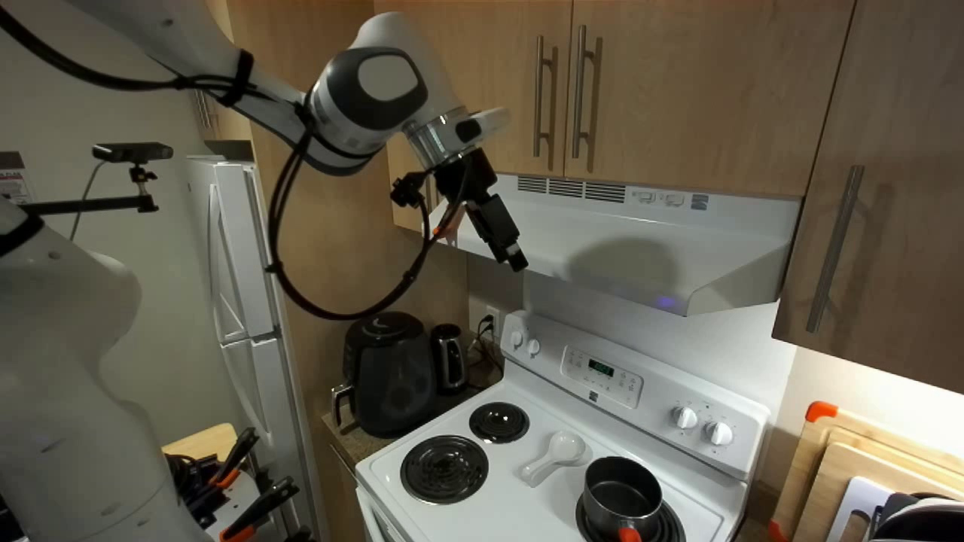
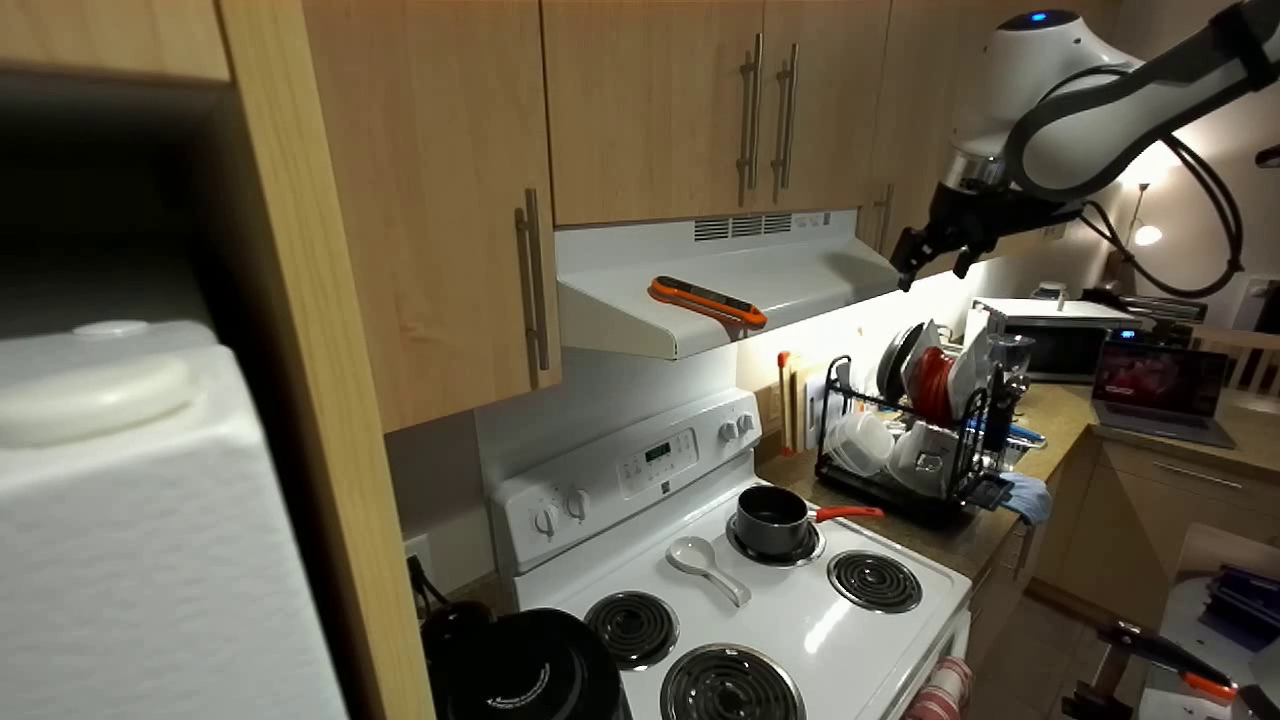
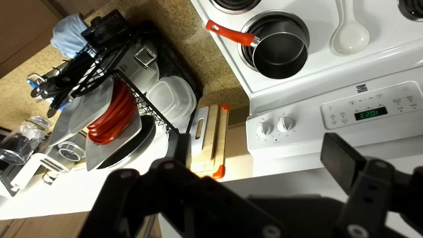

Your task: Turn off the light of the oven filter

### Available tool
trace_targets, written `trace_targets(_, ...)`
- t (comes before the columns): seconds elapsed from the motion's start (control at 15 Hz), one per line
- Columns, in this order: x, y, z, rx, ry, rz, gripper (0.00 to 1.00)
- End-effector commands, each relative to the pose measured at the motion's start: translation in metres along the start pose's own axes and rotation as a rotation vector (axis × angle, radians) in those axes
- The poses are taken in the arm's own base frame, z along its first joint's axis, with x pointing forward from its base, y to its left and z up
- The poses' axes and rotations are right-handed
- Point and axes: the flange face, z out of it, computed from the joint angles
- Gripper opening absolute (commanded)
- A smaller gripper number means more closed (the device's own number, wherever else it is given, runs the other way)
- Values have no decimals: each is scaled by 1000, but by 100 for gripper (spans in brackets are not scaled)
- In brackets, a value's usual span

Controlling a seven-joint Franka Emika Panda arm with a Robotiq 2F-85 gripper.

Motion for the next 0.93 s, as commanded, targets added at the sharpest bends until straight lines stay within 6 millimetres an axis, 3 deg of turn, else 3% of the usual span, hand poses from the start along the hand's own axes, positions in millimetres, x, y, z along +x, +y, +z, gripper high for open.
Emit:
trace_targets(0.0, 20, -11, 13, -7, 22, 14, 100)
trace_targets(0.27, 35, -16, 19, -16, 22, 15, 100)
trace_targets(0.33, 26, -11, 12, -10, 13, 3, 100)
trace_targets(0.87, 28, -12, 12, -1, 10, 3, 100)
